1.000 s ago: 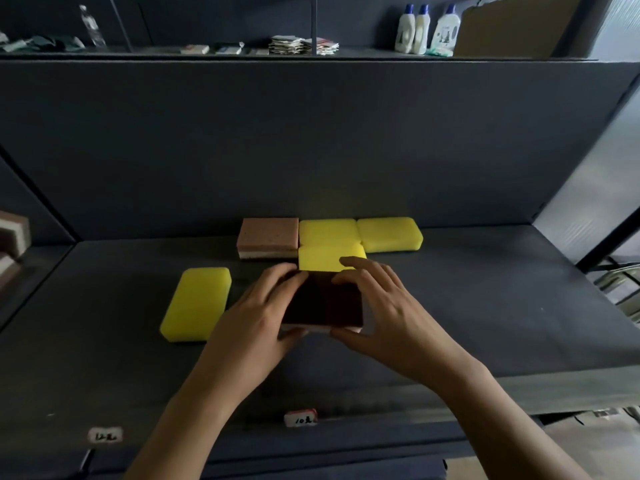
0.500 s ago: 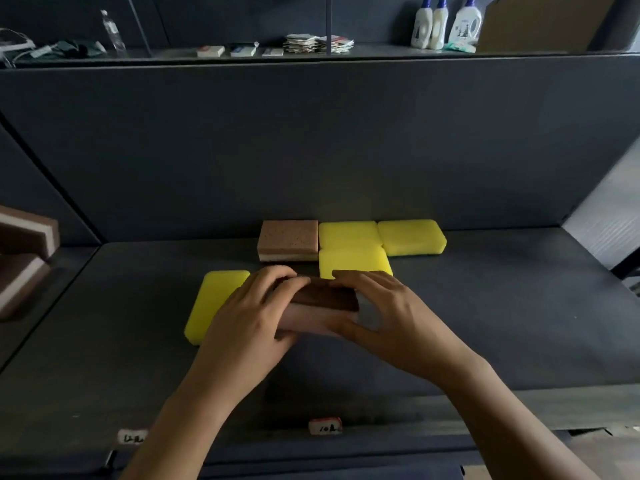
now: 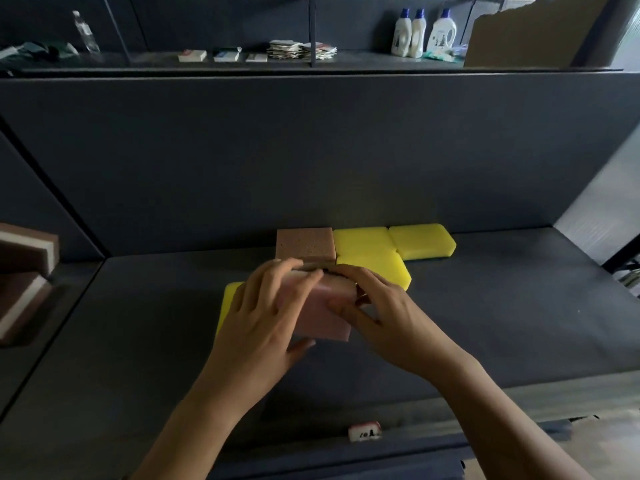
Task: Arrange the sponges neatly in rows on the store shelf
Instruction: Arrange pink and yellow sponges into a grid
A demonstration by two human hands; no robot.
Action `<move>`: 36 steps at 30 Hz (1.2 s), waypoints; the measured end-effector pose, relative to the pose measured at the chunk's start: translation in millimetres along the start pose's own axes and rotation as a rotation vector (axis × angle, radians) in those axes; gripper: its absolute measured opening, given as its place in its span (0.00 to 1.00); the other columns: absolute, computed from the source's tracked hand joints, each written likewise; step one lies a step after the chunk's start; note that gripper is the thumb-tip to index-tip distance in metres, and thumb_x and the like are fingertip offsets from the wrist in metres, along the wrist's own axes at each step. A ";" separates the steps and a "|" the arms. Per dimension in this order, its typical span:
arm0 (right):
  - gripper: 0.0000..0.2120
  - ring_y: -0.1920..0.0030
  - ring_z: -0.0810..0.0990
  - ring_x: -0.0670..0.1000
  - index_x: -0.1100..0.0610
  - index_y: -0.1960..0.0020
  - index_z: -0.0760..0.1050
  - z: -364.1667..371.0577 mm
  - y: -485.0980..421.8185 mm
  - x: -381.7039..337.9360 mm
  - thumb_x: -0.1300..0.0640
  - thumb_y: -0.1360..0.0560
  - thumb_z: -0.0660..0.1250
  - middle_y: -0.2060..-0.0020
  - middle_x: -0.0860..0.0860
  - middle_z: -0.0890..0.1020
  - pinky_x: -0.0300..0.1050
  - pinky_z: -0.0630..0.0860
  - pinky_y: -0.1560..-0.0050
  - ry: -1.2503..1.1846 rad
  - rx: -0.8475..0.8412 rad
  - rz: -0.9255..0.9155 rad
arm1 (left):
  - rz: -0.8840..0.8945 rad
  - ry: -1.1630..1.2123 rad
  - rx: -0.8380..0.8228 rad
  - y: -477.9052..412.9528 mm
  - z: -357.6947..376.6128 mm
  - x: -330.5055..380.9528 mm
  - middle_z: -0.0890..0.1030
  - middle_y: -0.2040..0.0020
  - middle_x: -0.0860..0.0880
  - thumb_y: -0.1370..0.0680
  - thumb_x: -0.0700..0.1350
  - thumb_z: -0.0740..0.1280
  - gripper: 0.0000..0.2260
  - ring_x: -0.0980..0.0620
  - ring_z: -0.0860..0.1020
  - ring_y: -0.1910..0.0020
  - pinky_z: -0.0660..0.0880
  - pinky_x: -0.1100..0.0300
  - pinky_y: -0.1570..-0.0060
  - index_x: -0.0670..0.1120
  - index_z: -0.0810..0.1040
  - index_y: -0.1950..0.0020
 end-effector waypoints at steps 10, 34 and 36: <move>0.33 0.35 0.72 0.41 0.52 0.27 0.67 11.0 -3.2 -6.5 0.47 0.27 0.75 0.31 0.43 0.70 0.40 0.73 0.37 0.199 0.006 -0.103 | -0.033 0.033 -0.058 5.7 -4.5 -19.1 0.65 0.28 0.51 0.32 0.57 0.74 0.38 0.48 0.66 0.31 0.67 0.50 0.35 0.50 0.63 0.26; 0.23 0.29 0.69 0.52 0.45 0.30 0.73 -12.7 -25.8 55.9 0.51 0.25 0.71 0.30 0.48 0.73 0.53 0.70 0.32 0.558 0.032 0.110 | -0.073 -0.070 -0.155 -29.2 -5.6 -9.0 0.75 0.34 0.47 0.33 0.54 0.77 0.32 0.47 0.76 0.38 0.76 0.50 0.45 0.50 0.73 0.31; 0.21 0.31 0.71 0.52 0.46 0.33 0.76 -11.3 -26.4 59.9 0.53 0.25 0.72 0.33 0.48 0.76 0.51 0.71 0.33 0.539 0.035 0.096 | -0.072 -0.073 -0.157 -31.9 -2.8 -7.7 0.75 0.34 0.47 0.33 0.54 0.77 0.32 0.47 0.76 0.38 0.76 0.51 0.45 0.50 0.73 0.31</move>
Point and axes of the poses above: each hand's wrist, its own y-axis away from the middle knuckle, its own z-axis out of the palm, x = y × z, the point moved 1 cm from there along -y, towards the middle knuckle
